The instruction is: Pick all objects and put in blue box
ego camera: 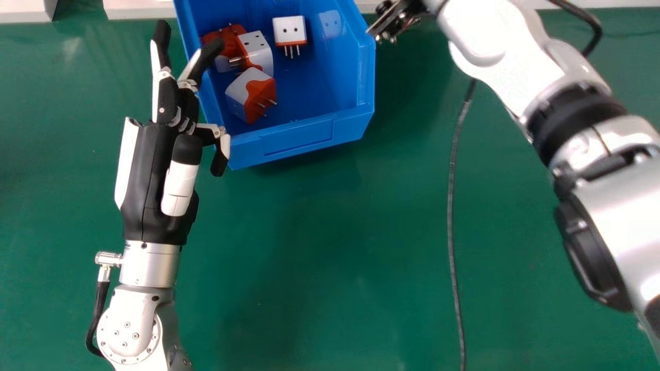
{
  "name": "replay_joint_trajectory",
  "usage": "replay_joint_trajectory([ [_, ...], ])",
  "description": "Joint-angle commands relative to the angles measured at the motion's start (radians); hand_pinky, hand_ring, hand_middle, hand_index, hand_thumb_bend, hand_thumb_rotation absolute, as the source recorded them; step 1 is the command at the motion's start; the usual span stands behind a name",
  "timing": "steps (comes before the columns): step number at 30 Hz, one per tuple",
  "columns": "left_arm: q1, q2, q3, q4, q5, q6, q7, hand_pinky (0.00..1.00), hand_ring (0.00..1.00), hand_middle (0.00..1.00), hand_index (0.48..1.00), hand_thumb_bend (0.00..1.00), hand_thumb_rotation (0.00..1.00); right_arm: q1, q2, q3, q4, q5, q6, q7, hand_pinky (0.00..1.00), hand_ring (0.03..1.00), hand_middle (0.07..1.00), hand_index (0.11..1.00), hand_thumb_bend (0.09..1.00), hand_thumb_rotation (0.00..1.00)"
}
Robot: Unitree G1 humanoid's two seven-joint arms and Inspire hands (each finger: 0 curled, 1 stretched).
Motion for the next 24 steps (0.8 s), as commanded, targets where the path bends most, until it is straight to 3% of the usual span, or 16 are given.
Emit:
replay_joint_trajectory([
  [1, -0.012, 0.007, 0.001, 0.003, 0.022, -0.028, 0.008, 0.0, 0.98, 0.92, 0.726, 1.0, 0.93, 0.079, -0.059, -0.032, -0.059, 0.048, -0.114, -0.011, 0.87, 0.966, 0.982, 0.974, 1.0, 0.83],
  [5, -0.008, 0.01, 0.003, 0.012, 0.029, -0.033, 0.018, 0.0, 0.98, 0.93, 0.736, 1.0, 0.93, 0.255, -0.152, -0.073, -0.168, 0.113, -0.275, 0.043, 0.84, 0.947, 0.972, 0.958, 0.995, 0.88],
  [9, -0.005, 0.017, 0.01, 0.02, 0.034, -0.044, 0.03, 0.0, 0.99, 0.97, 0.803, 1.0, 0.94, 0.47, -0.205, -0.124, -0.274, 0.236, -0.378, 0.099, 0.79, 0.918, 0.958, 0.955, 0.984, 0.93],
  [12, -0.006, 0.016, 0.015, 0.018, 0.035, -0.049, 0.041, 0.0, 0.99, 0.98, 0.844, 1.0, 0.95, 0.652, -0.206, -0.148, -0.388, 0.369, -0.389, 0.144, 0.77, 0.904, 0.952, 0.953, 0.984, 0.95],
  [15, -0.005, 0.015, 0.02, 0.016, 0.024, -0.051, 0.04, 0.0, 1.0, 0.99, 0.898, 1.0, 0.96, 0.804, -0.195, -0.157, -0.497, 0.452, -0.382, 0.181, 0.75, 0.887, 0.94, 0.949, 0.989, 0.96],
  [19, -0.011, 0.013, 0.029, 0.036, 0.019, -0.049, 0.042, 0.0, 1.0, 0.99, 0.925, 1.0, 0.96, 0.909, -0.202, -0.154, -0.518, 0.537, -0.411, 0.258, 0.74, 0.882, 0.933, 0.951, 0.988, 0.97],
  [24, -0.008, 0.003, 0.029, 0.036, 0.021, -0.046, 0.053, 0.0, 1.0, 1.0, 0.967, 1.0, 0.96, 0.971, -0.154, -0.183, -0.452, 0.609, -0.396, 0.318, 0.74, 0.887, 0.944, 0.969, 0.964, 0.97],
])
